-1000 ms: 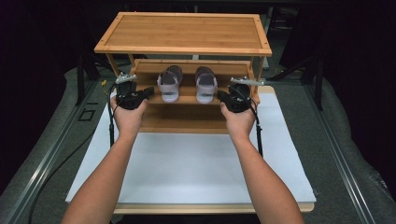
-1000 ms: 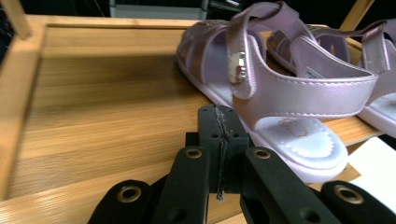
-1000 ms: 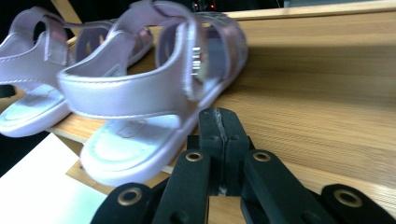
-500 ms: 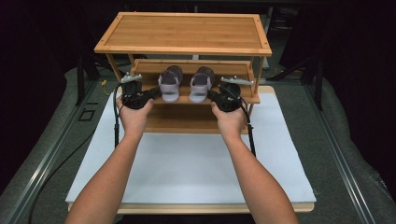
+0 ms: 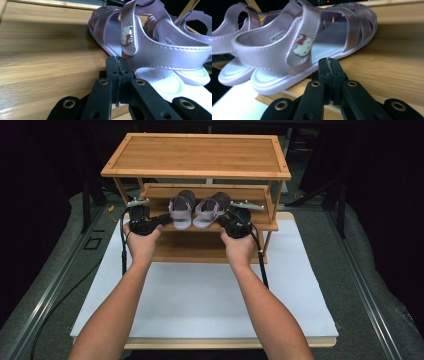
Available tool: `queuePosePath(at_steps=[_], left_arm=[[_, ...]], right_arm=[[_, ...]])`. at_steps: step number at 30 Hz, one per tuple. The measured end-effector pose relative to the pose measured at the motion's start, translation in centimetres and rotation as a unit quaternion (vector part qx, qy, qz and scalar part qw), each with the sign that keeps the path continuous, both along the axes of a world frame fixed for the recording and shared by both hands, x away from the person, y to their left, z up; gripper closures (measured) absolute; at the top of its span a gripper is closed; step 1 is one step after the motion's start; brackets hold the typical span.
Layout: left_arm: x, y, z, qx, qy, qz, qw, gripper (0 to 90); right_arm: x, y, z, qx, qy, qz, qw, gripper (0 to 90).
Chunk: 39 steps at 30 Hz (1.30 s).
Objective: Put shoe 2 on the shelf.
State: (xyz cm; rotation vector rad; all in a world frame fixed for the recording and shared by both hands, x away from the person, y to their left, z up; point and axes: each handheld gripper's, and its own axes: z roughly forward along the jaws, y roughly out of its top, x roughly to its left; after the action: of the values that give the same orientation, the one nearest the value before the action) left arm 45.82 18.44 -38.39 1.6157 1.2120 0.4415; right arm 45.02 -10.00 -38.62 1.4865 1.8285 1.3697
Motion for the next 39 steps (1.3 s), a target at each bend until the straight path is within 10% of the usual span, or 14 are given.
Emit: queuePosePath(at_steps=[6, 20, 21, 23, 29, 39], left_arm=[[0.5, -0.6, 0.1, 0.0, 0.003, -0.004, 1.0, 90.0], [0.5, -2.5, 0.0, -0.004, 0.002, -0.062, 0.998, 90.0], [0.4, -3.1, 0.0, -0.002, 0.0, -0.076, 0.9971, 90.0], [0.1, -4.0, 0.3, 0.019, -0.008, -0.064, 0.9977, 90.0], [0.7, -5.0, 0.4, 0.049, -0.001, -0.032, 0.9983, 90.0], [1.3, -4.7, 0.2, 0.027, 0.004, -0.039, 0.9989, 90.0]], right_arm=[[1.6, 1.1, -0.6, 0.064, -0.054, -0.019, 0.9963, 90.0], [2.4, 0.8, -0.4, 0.052, -0.086, -0.052, 0.9936, 90.0], [1.5, -0.7, 0.7, -0.014, 0.014, -0.006, 0.9998, 90.0], [2.0, -1.9, 0.7, -0.002, 0.027, -0.005, 0.9996, 90.0], [1.9, -1.6, 0.8, -0.021, 0.02, -0.007, 0.9996, 90.0], [2.2, -1.8, 0.8, -0.015, 0.022, -0.008, 0.9996, 90.0]])
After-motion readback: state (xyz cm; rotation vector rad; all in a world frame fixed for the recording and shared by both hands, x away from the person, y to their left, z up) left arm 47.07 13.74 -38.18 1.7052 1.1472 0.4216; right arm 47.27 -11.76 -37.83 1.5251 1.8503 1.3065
